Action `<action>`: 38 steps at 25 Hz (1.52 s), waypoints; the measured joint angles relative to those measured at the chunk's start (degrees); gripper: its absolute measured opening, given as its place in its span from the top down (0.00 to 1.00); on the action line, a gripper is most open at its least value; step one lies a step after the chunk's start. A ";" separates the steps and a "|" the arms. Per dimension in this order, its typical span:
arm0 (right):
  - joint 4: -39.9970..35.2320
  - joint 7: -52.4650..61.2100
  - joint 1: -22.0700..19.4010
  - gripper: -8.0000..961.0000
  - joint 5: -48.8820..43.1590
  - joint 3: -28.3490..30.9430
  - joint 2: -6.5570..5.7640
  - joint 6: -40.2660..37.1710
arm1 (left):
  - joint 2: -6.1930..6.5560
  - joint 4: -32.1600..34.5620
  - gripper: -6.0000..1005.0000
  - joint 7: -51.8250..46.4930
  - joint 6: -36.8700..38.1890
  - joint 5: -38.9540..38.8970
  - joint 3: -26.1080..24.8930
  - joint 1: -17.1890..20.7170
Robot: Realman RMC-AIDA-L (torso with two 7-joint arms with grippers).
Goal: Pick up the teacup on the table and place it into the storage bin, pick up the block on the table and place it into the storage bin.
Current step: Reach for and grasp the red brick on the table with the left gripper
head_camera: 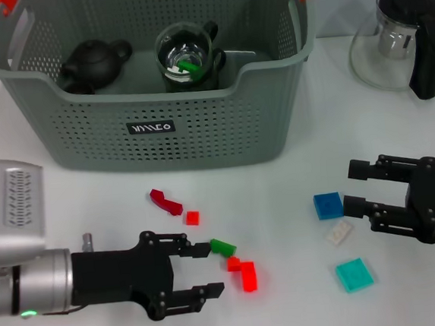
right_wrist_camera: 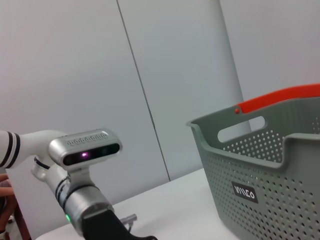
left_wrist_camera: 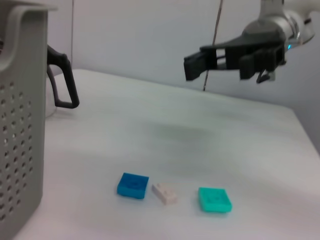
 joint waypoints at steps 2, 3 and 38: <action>-0.01 0.00 0.01 0.31 0.11 0.03 0.04 0.02 | -0.03 -0.67 0.45 0.92 -2.57 -0.27 0.38 -0.52; -0.02 0.00 0.02 0.31 0.14 0.04 0.06 0.04 | -0.04 -0.87 0.46 1.28 -3.59 -0.42 0.39 -0.74; 0.01 1.48 0.20 0.31 -0.13 0.71 0.27 -0.55 | 0.16 -3.30 0.50 -1.95 -24.89 -5.29 -3.42 -2.03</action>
